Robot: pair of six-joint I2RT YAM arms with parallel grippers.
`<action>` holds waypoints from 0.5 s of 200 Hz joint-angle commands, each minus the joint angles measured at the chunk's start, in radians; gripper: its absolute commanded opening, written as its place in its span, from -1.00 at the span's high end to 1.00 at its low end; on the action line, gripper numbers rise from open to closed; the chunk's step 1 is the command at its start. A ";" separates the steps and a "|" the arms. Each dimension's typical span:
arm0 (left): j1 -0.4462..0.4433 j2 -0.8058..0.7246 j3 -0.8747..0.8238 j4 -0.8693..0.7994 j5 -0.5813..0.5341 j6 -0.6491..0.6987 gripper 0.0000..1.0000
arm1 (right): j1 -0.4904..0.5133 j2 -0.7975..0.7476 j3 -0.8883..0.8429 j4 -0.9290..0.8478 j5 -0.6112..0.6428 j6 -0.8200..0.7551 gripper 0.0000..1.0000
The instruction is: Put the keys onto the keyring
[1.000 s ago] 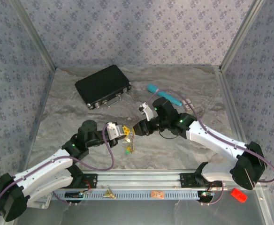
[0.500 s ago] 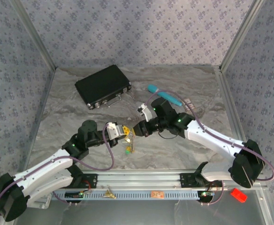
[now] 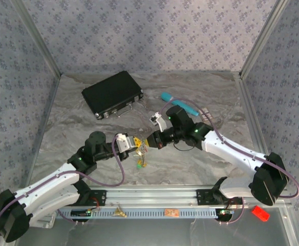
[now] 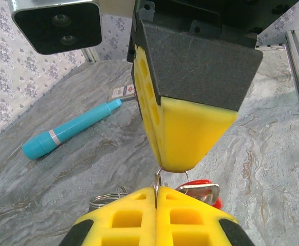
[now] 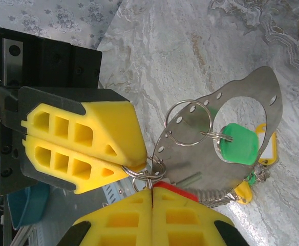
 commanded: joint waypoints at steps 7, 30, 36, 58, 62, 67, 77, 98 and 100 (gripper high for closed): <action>-0.006 -0.028 -0.007 0.062 0.029 -0.013 1.00 | -0.027 0.025 0.009 -0.010 -0.022 -0.005 1.00; -0.007 -0.032 -0.012 0.068 0.036 -0.018 1.00 | -0.031 0.051 0.014 -0.013 -0.040 -0.008 1.00; -0.006 -0.032 -0.012 0.070 0.038 -0.019 1.00 | -0.029 0.060 0.017 -0.010 -0.046 -0.009 1.00; -0.006 -0.030 -0.012 0.075 0.040 -0.020 1.00 | -0.023 0.084 0.033 -0.012 -0.055 -0.016 1.00; -0.006 -0.029 -0.012 0.077 0.040 -0.020 1.00 | -0.022 0.088 0.036 -0.013 -0.057 -0.017 1.00; -0.007 -0.029 -0.012 0.077 0.040 -0.021 1.00 | -0.021 0.092 0.041 -0.016 -0.058 -0.019 1.00; -0.006 -0.026 -0.012 0.078 0.040 -0.021 1.00 | -0.021 0.090 0.047 -0.026 -0.052 -0.025 0.85; -0.006 -0.027 -0.015 0.077 0.037 -0.022 1.00 | -0.030 0.043 0.040 -0.036 -0.012 -0.052 0.50; -0.006 -0.027 -0.015 0.077 0.036 -0.022 1.00 | -0.032 0.036 0.038 -0.036 -0.008 -0.055 0.48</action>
